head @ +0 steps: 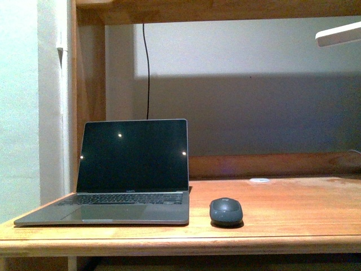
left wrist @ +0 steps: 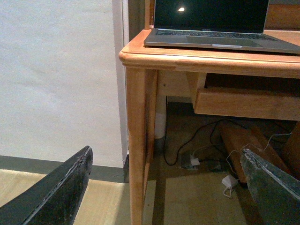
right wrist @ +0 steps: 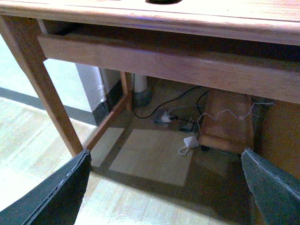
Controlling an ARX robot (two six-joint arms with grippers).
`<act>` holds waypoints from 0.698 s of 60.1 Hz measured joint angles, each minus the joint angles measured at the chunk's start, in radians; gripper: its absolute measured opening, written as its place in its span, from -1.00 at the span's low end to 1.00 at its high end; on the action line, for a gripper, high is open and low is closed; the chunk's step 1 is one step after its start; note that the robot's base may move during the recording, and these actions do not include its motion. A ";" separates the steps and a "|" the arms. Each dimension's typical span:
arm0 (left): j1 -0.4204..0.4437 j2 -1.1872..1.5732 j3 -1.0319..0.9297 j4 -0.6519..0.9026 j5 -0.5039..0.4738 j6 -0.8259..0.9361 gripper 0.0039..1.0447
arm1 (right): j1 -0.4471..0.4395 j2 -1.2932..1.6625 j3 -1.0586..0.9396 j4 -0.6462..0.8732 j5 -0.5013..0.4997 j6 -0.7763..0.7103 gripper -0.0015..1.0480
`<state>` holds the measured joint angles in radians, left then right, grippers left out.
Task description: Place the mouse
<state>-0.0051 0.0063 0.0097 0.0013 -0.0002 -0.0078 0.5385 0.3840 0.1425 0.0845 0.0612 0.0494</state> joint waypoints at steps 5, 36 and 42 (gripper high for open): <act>0.000 0.000 0.000 0.000 0.000 0.000 0.86 | -0.031 -0.126 -0.028 -0.013 -0.028 0.019 0.86; 0.000 -0.001 0.000 -0.002 0.000 0.000 0.86 | -0.372 -0.364 -0.127 -0.069 0.093 -0.043 -0.73; 0.000 -0.001 0.000 -0.002 0.000 0.000 0.86 | -0.499 -0.375 -0.127 -0.083 -0.046 -0.046 -0.94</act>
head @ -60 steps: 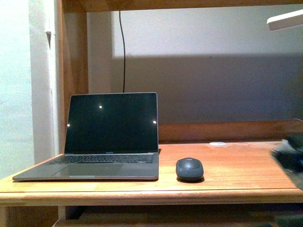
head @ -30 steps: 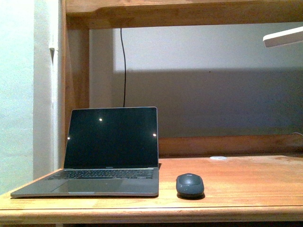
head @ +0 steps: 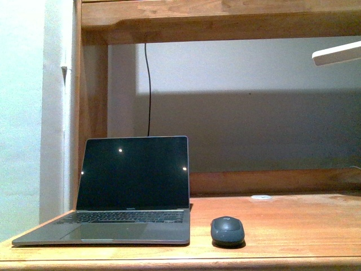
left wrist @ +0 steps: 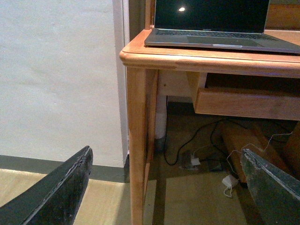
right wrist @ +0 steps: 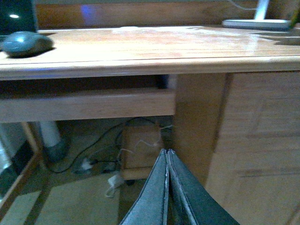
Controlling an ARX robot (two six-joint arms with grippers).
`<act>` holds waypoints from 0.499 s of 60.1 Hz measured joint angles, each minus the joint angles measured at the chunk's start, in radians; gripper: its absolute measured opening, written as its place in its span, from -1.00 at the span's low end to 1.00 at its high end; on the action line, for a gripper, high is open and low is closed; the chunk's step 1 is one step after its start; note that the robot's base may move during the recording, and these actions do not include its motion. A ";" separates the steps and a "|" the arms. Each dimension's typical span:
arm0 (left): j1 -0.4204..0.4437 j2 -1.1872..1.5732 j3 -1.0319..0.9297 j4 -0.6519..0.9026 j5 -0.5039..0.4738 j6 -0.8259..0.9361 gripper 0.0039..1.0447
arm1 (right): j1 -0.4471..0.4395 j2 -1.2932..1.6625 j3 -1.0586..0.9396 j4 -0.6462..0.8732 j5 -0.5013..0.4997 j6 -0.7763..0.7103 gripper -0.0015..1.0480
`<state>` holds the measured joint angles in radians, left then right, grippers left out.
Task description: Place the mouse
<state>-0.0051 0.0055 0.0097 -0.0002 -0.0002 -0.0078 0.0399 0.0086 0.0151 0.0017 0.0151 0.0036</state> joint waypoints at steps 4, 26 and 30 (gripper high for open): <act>0.000 0.000 0.000 0.000 0.000 0.000 0.86 | -0.031 -0.002 0.000 -0.001 -0.008 0.000 -0.94; 0.000 0.000 0.000 0.000 0.000 0.000 0.86 | -0.035 -0.003 0.000 -0.001 -0.013 -0.001 -0.65; 0.000 0.000 0.000 0.000 0.000 0.000 0.86 | -0.036 -0.003 0.000 -0.001 -0.013 -0.001 -0.42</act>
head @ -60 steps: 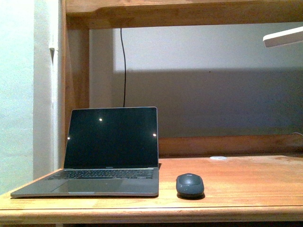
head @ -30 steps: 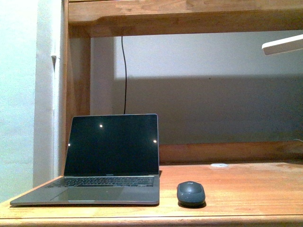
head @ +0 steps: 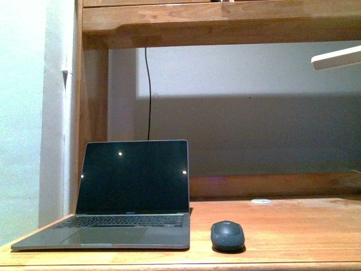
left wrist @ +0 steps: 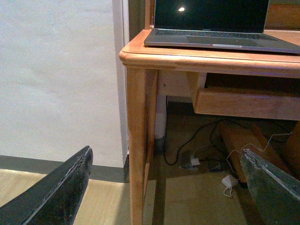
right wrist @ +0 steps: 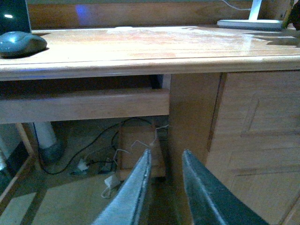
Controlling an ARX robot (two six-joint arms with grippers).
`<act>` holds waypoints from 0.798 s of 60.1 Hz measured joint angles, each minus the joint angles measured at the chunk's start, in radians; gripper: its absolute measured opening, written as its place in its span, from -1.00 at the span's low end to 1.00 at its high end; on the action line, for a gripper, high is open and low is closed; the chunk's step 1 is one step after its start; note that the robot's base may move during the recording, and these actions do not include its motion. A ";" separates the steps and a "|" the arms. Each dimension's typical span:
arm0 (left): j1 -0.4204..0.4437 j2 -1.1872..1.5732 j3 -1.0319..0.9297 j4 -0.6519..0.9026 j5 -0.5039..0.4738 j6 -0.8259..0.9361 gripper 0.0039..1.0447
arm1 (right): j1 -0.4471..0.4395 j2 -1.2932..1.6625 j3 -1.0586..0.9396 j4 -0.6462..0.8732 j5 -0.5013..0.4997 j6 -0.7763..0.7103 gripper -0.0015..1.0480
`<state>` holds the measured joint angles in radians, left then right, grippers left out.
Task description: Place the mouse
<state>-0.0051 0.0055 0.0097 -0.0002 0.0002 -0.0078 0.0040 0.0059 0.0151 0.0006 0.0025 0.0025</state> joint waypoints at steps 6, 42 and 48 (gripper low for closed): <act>0.000 0.000 0.000 0.000 0.000 0.000 0.86 | 0.000 0.000 0.000 0.000 0.000 0.000 -0.09; 0.000 0.000 0.000 0.000 0.000 0.000 0.86 | 0.000 0.000 0.000 0.000 0.000 0.000 0.86; 0.000 0.000 0.000 0.000 0.000 0.000 0.86 | 0.000 0.000 0.000 0.000 0.000 0.000 0.86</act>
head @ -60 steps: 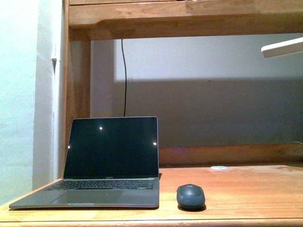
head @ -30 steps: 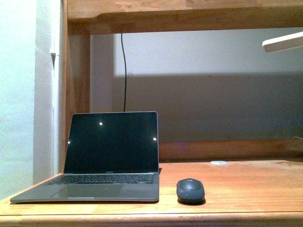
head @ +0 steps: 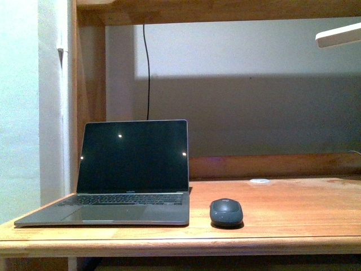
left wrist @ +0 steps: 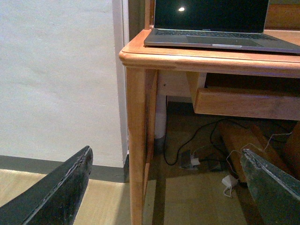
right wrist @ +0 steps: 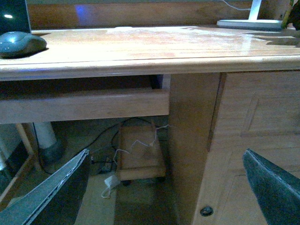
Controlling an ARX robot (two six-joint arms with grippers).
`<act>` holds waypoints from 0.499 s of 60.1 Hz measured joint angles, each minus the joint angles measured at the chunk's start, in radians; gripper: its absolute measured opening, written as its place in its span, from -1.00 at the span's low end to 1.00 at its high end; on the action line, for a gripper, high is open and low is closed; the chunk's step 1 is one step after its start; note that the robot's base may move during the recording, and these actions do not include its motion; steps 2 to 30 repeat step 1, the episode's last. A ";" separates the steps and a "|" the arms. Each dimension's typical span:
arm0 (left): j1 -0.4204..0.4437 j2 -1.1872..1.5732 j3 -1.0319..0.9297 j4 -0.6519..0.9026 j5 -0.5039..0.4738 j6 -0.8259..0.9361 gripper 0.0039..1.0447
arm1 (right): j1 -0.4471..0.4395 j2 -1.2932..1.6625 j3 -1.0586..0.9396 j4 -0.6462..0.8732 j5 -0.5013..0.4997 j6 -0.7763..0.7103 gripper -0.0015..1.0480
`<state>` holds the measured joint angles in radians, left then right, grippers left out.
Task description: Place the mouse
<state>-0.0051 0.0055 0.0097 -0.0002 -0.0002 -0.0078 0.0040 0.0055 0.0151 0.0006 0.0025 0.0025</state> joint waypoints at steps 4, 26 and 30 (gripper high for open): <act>0.000 0.000 0.000 0.000 0.000 0.000 0.86 | 0.000 0.000 0.000 0.000 0.000 0.000 0.86; 0.000 0.000 0.000 0.000 0.000 0.000 0.86 | 0.000 0.000 0.000 0.000 0.000 0.000 0.86; 0.000 0.000 0.000 0.000 0.000 0.000 0.86 | 0.000 0.000 0.000 0.000 0.000 0.000 0.86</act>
